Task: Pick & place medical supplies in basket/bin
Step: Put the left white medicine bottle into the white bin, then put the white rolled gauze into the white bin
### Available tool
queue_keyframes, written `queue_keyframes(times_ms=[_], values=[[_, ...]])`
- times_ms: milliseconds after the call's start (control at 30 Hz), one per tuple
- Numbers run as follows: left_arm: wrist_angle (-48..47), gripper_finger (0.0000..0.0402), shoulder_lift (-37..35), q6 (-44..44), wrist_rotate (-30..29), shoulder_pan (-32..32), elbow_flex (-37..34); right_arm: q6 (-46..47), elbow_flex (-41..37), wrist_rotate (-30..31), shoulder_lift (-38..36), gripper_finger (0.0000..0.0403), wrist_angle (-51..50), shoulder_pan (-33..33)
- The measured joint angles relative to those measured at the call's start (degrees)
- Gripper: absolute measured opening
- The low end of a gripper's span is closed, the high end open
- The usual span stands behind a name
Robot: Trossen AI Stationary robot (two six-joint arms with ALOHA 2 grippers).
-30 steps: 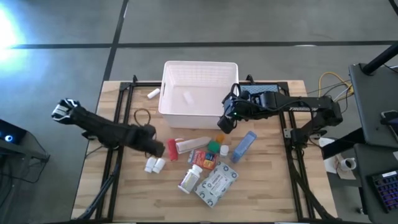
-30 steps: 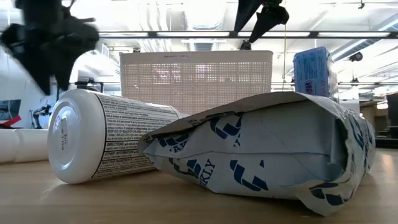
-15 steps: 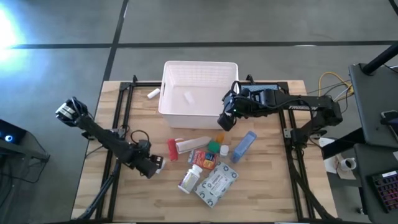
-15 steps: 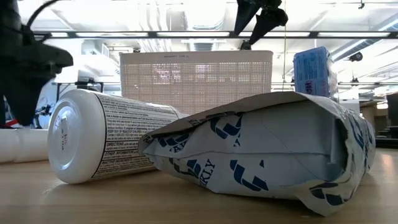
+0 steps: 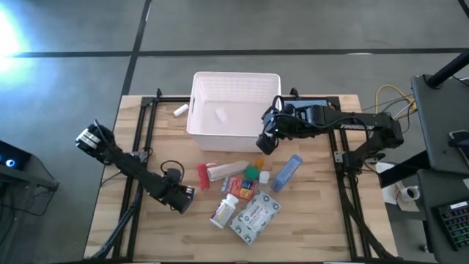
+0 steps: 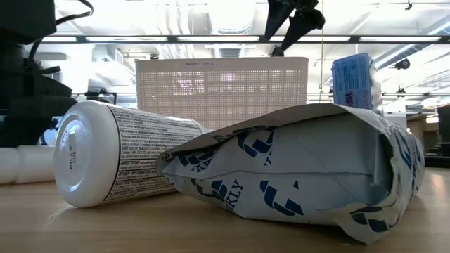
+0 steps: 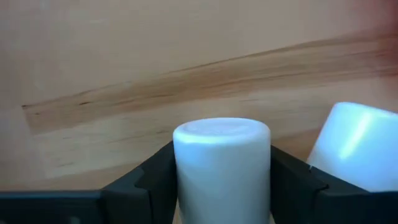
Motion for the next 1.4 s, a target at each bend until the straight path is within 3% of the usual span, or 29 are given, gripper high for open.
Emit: queue_keyframes(times_ms=[200, 333, 467, 600, 700, 767, 900, 1033, 1100, 1233, 1400], values=[[-1.48, 0.0155, -3.57, 0.01, -0.66, 0.00, 3.27, -0.51, -0.02, 2.29, 0.00, 0.0329, 0.55, 0.00], [-12.59, 0.0155, -7.21, 0.00, -7.49, 0.01, 9.68, -1.70, -0.04, 5.27, -0.82, 0.0329, 1.88, 0.12], [-22.47, 0.0155, -9.98, 6.43, -25.83, -0.01, 19.35, -2.06, 0.25, 8.02, -1.84, 0.0329, 2.15, 0.12], [-16.05, 0.0154, -11.73, 29.43, -50.00, 1.01, 29.62, -3.27, 0.31, 8.39, -2.84, 0.0329, 2.47, 0.11], [-11.11, 0.0154, -11.77, 47.29, -57.38, 6.13, 35.92, -3.46, 0.31, 10.33, -3.51, 0.0329, 2.44, 0.13], [-10.47, 0.0154, -11.49, 56.42, -55.68, 12.37, 39.74, -3.45, 0.31, 11.14, -3.87, 0.0329, 2.45, 0.13], [-8.10, 0.0163, -10.32, 71.95, -43.87, 28.12, 43.75, -3.81, 0.31, 11.14, -4.90, 0.0329, 2.28, 0.14], [-0.12, 0.0223, -7.99, 82.43, -37.79, 41.19, 43.12, -2.82, 0.26, 11.14, -5.75, 0.0329, 0.86, 0.13], [4.42, 0.0256, -6.71, 87.07, -32.08, 46.31, 42.26, -1.46, 0.25, 11.14, -5.99, 0.0329, -0.63, 0.13], [6.50, 0.0300, -3.89, 89.05, -22.65, 52.07, 42.05, 1.04, 0.16, 11.14, -6.12, 0.0329, -5.03, 0.15], [-10.50, 0.0310, -4.87, 91.97, -24.89, 51.77, 46.19, 2.67, -0.02, 11.55, -6.12, 0.0329, -8.28, 0.13]])
